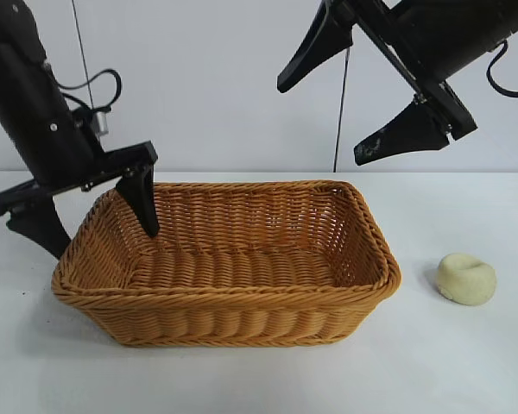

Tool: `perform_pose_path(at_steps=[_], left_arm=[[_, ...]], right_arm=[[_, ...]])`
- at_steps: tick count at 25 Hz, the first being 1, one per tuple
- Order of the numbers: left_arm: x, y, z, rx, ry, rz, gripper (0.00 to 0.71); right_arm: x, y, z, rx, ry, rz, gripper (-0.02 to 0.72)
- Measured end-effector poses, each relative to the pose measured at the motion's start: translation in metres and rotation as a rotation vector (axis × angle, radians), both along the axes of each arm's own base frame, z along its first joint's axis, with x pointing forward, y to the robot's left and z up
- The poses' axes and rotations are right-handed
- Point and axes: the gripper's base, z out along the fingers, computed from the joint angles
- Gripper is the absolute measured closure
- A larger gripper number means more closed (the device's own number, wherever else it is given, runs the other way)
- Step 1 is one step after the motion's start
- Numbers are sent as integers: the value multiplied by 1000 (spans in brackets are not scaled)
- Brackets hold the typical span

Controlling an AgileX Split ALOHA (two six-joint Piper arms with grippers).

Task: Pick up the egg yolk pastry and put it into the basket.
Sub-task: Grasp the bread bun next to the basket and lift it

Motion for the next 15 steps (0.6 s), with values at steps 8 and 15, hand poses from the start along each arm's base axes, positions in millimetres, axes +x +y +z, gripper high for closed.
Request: perform_pose_path(at_steps=[8, 15], left_arm=[[9, 1, 83, 19, -157, -76, 14], [15, 20, 99, 225, -200, -93, 14]], right_arm=[[0, 0, 0, 0, 1, -1, 10], [0, 0, 0, 0, 1, -1, 10]])
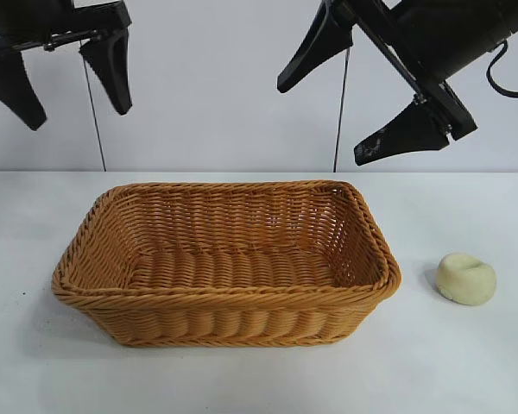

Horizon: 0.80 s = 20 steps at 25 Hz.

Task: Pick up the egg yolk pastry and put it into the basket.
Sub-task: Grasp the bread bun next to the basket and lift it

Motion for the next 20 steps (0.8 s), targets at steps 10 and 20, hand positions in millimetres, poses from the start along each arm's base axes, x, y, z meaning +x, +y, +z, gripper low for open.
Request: perform_pose_path(at_steps=[10, 20], left_arm=[[11, 70, 0, 148, -22, 124, 14], [-27, 90, 33, 146, -67, 171, 14]], right_arm=[[0, 0, 0, 0, -1, -1, 10], [0, 0, 0, 0, -1, -1, 10]])
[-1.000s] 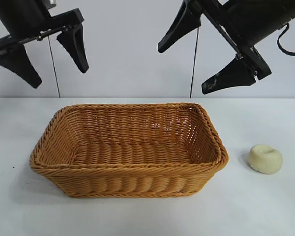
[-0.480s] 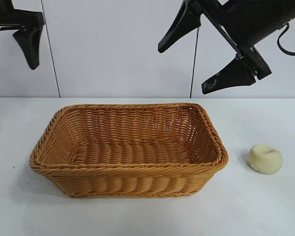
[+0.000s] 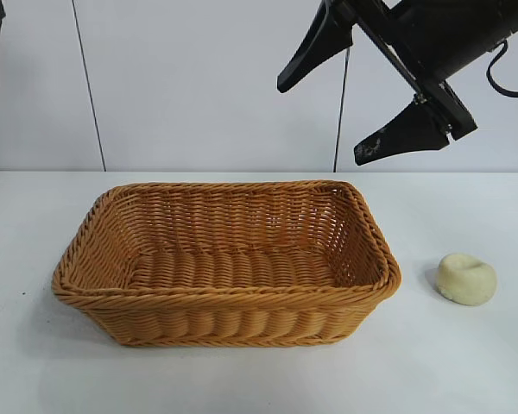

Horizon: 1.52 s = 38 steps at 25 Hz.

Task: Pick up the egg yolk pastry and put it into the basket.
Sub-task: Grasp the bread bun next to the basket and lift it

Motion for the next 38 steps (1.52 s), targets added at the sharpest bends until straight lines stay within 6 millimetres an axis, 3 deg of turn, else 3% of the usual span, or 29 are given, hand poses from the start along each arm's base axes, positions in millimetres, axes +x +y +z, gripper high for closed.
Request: perform_pose_path(at_steps=[4, 11, 19, 29, 38], left_arm=[[-46, 2, 6, 3, 22, -7, 14], [-145, 7, 11, 6, 7, -17, 14], [-247, 12, -11, 4, -66, -22, 14], [-316, 11, -39, -63, -391, -34, 14], [-348, 12, -35, -73, -586, -39, 14]], right_arm=[[0, 0, 0, 0, 0, 0, 10], [0, 0, 0, 0, 0, 0, 10], [0, 0, 0, 0, 0, 0, 10], [0, 0, 0, 0, 0, 0, 10], [0, 0, 0, 1, 0, 0, 10]])
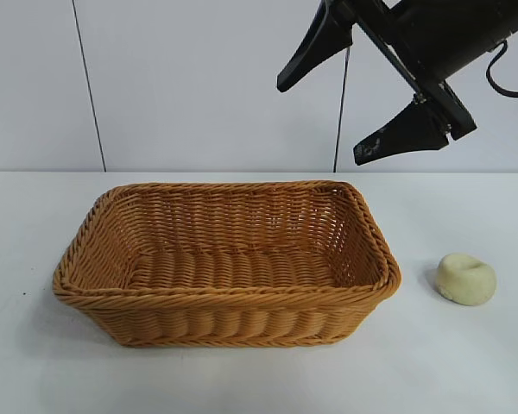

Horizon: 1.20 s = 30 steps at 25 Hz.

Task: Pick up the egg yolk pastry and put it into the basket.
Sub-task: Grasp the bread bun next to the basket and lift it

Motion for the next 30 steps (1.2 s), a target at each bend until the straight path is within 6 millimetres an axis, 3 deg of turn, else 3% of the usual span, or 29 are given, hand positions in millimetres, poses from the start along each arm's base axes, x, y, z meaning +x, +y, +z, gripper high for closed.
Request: perform_pose_path(at_steps=[6, 13, 21, 30], left_arm=[[-29, 1, 2, -9, -186, -1, 14], [-33, 2, 2, -9, -213, -2, 14], [-33, 2, 2, -9, -213, -2, 14], [-33, 2, 2, -9, -213, -2, 14]], right_arm=[[-1, -2, -2, -35, 3, 23, 10], [0, -14, 2, -221, 30, 37, 10], [2, -42, 29, -591, 94, 66, 10], [15, -88, 18, -610, 179, -51, 10]])
